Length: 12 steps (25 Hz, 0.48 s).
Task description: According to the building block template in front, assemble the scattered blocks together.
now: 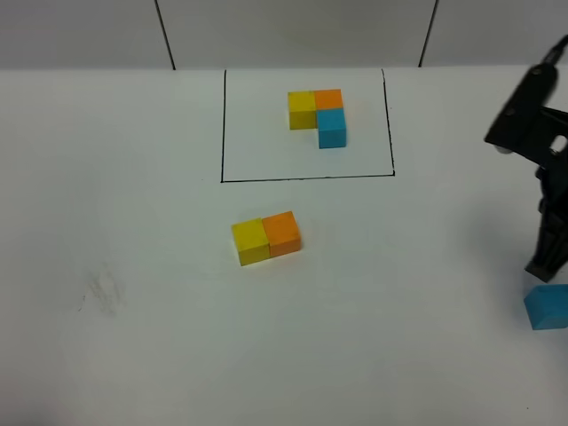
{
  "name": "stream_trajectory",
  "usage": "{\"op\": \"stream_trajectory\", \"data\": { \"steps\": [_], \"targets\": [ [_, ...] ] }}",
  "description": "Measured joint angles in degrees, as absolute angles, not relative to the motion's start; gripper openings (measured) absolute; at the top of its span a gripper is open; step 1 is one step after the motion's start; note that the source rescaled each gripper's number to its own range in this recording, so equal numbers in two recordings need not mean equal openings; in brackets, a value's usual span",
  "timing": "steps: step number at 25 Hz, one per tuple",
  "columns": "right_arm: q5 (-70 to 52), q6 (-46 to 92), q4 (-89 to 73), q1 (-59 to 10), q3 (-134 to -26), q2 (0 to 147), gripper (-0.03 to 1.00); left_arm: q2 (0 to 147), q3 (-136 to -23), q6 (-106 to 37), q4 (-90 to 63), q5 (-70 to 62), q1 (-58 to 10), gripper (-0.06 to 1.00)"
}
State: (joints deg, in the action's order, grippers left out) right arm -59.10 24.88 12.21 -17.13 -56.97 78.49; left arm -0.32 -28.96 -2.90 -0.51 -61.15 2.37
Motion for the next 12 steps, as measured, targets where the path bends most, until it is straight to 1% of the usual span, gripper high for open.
{"op": "stream_trajectory", "data": {
  "steps": [7, 10, 12],
  "targets": [
    [-57.88, 18.32, 12.32, -10.29, -45.38, 67.93, 0.01, -0.32, -28.96, -2.90, -0.51, -61.14, 2.37, 0.00],
    [-55.32, 13.45, 12.38, -9.42, -41.80, 66.26, 0.01, -0.32, -28.96, -2.90, -0.51, -61.14, 2.37, 0.00],
    [-52.83, 7.70, 12.38, -9.35, -40.01, 66.10, 0.01, -0.32, -28.96, -2.90, -0.51, -61.14, 2.37, 0.00]
  ]
}}
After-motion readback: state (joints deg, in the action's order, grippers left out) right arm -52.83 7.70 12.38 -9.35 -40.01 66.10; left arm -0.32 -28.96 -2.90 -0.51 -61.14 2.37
